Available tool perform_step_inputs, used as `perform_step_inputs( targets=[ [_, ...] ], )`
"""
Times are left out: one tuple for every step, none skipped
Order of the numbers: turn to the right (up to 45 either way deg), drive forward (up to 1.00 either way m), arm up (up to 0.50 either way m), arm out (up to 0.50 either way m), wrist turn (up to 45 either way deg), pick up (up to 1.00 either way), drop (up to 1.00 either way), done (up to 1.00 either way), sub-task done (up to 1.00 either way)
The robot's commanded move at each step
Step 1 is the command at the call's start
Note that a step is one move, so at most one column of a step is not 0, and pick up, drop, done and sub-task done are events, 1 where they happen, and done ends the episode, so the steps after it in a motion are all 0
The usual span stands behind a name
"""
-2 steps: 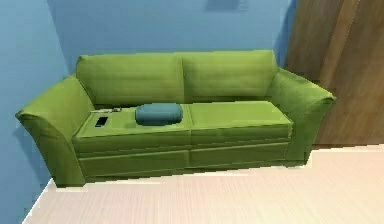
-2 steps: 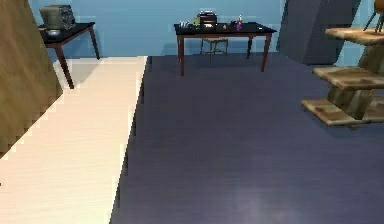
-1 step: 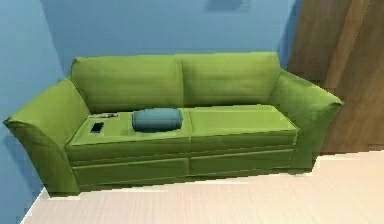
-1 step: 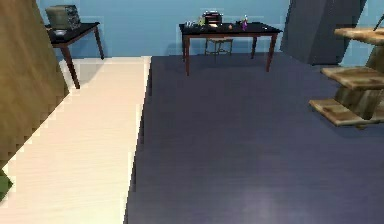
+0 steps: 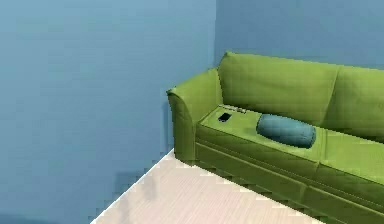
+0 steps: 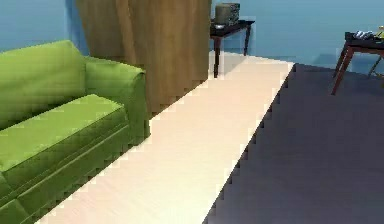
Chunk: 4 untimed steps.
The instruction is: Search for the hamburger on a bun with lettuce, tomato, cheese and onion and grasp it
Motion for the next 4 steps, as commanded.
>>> perform_step_inputs(
  targets=[
    [0.0, 0.70, 0.00, 0.00, 0.0, 0.00, 0.00, 0.00, 0.00],
    [-45.0, 0.00, 0.00, 0.00, 0.0, 0.00, 0.00, 0.00, 0.00],
    [-45.0, 0.00, 0.00, 0.00, 0.0, 0.00, 0.00, 0.00, 0.00],
    [-9.0, 0.00, 0.00, 0.00, 0.0, 0.00, 0.00, 0.00, 0.00]
  ],
)
